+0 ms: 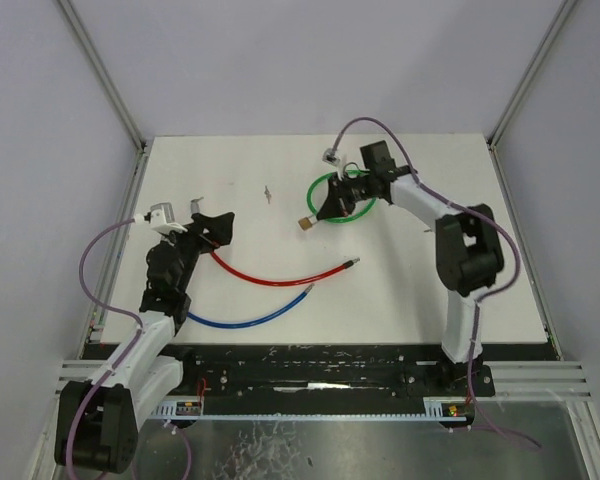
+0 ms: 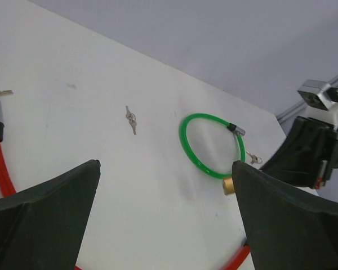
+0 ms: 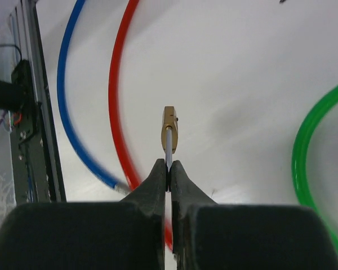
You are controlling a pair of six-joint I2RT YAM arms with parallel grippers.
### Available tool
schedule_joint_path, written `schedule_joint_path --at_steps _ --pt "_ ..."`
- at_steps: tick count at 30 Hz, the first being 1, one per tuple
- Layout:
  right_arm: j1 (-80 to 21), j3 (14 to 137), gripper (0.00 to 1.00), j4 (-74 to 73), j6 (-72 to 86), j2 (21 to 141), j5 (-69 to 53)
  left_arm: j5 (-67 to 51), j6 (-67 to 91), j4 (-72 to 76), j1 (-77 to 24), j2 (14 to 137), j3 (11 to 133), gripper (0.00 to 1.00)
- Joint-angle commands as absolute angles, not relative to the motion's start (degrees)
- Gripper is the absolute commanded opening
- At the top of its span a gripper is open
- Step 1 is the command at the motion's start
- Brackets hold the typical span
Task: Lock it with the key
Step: Place the key at the center of the board, then place the lock at the center of the board.
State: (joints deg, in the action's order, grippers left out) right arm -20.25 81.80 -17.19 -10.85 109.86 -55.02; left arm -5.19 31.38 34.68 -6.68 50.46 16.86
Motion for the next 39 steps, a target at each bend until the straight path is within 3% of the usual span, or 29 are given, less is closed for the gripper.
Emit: schedule_joint_path --at_steps 1,8,19,22,28,34,39 --pt "-23.37 99.39 0.0 -17.47 0.04 121.74 -54.41 0.35 29.64 35.82 -6.64 48.27 16.03 1.0" --pt "-26.99 119.7 0.0 -10.78 18.49 138.88 -51.63 0.13 28.59 34.08 -6.7 48.65 16.78 1.0" --pt "-32.28 132.48 0.07 -4.23 33.95 151.13 -33.55 -0.29 28.39 32.9 -6.71 49.49 17.39 1.0" --pt "-32.95 136.15 0.15 -7.14 33.11 153.2 -28.22 -0.35 28.48 32.57 -6.69 49.83 17.49 1.0" --pt "-32.34 139.81 0.49 -13.98 26.16 153.79 -17.66 -0.43 28.58 31.94 -6.77 50.2 17.68 1.0" --pt "-30.86 141.44 0.58 -18.09 17.54 150.7 -15.72 -0.74 28.65 31.56 -6.77 49.86 17.76 1.0" --pt "-29.89 139.86 0.57 -22.44 9.44 143.7 -20.36 -0.56 28.56 31.31 -7.07 49.66 17.71 1.0"
